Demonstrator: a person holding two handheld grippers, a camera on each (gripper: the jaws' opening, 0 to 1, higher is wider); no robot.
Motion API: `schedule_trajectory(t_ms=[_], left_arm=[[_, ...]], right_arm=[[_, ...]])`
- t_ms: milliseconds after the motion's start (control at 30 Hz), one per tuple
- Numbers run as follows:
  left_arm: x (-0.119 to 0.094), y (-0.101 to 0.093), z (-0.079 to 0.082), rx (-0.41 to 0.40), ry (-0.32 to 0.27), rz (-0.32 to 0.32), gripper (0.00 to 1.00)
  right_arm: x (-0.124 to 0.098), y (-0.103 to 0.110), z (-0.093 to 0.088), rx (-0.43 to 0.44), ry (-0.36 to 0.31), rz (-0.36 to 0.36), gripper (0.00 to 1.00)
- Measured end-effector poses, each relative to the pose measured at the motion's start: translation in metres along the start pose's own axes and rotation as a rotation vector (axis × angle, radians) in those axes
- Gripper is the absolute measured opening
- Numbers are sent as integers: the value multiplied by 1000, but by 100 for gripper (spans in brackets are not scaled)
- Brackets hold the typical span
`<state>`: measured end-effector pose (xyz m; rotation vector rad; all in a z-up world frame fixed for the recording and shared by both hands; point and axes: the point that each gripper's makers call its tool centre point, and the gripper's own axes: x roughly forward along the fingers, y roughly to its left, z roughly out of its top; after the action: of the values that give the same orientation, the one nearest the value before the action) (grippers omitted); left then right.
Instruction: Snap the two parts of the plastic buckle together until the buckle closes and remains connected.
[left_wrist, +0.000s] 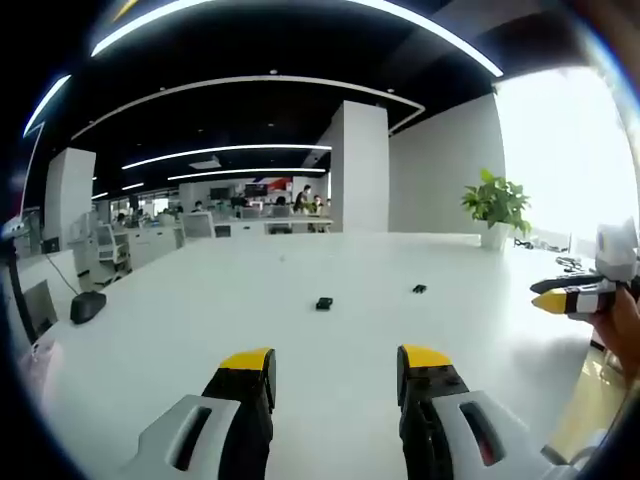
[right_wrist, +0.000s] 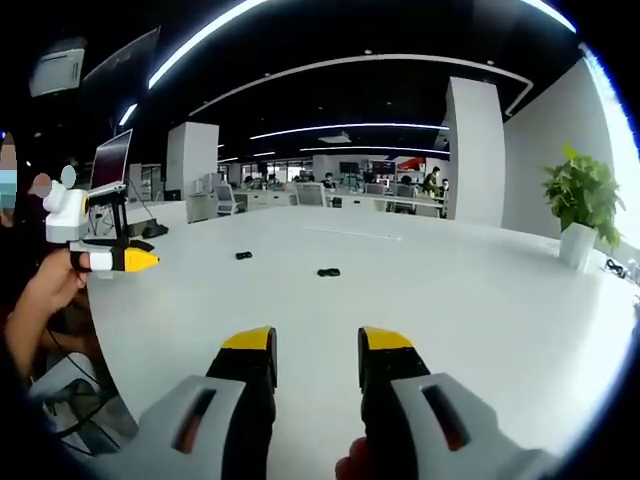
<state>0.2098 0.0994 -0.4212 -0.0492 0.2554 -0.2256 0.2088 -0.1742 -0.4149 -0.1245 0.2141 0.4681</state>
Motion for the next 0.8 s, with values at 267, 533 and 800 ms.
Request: schedule_trajectory(t_ms=[267,533,800], left_arm=[[2,1,-1,-1,9,-2,49],[3,1,0,-3,9,-5,49],[5,1,3,-1,10,-7,49]], right_arm=[[2,-1,1,-2,-1,4,33],[5,-1,3,3,-1,6,32],[4,-4,2,5,7,4,32]])
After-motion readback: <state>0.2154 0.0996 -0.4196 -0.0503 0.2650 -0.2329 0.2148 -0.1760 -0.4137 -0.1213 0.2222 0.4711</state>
